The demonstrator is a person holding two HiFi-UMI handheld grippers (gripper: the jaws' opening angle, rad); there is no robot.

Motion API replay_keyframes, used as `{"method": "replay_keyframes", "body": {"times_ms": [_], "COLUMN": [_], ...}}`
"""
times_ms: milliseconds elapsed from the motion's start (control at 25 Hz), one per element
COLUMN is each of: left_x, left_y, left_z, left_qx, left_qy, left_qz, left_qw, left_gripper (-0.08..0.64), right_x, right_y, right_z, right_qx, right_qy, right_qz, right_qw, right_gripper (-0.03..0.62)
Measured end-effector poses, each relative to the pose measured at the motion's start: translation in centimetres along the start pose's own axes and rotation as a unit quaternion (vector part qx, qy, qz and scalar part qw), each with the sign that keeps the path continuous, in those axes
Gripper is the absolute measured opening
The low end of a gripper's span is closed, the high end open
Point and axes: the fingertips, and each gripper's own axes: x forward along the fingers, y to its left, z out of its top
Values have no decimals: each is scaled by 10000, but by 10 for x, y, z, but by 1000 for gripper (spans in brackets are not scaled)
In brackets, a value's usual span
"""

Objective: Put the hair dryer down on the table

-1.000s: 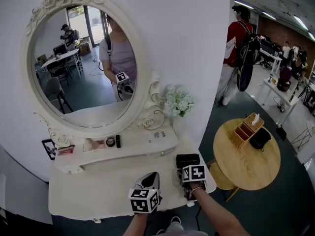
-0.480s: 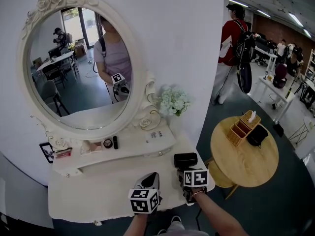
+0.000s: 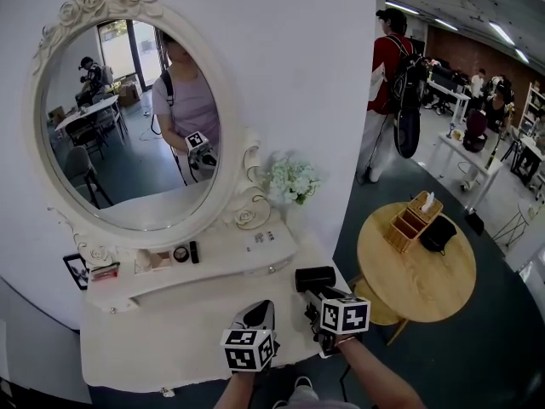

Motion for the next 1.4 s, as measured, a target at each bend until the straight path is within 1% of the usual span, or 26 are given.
{"method": "replay_keyframes", "body": {"times_ms": [120,280,440,640,800,1080,1240,1400], "left_x": [0,0,1,2,2,1,0,-1], "left_y": [-2,-3,-8,-14,-19,-24,-26,-26], "left_z": [2,2,2,0,-1,0,-1,-2], "left_qx": [25,45,79,101,141,172,182,193], "left_qy": [-17,-20,-19,12,14,-1,4,10], "left_qz": [-35,-63,-121,-190,-264,-297,-301,-305], "left_qw": [10000,10000,9999,9998,9996,9994,9994,9993], "left_gripper": [3,3,3,3,3,3,3,3], "right_x": [-13,-29,-46,-63,-75,-91,-98,-102], "right_y": [5,10,13,17,18,24,28,29], "right_z": [9,17,23,25,22,20,19,17], "right_qx": [2,-65,-118,-159,-261,-454,-470,-499], "right_qy": [-239,-494,-723,-919,-1039,-1197,-1302,-1342], "right_qz": [32,21,8,-31,-110,-116,-47,-64], "right_qw": [9997,9988,9973,9956,9942,9917,9904,9897], "right_gripper": [170,120,89,55,9,3,3,3]}}
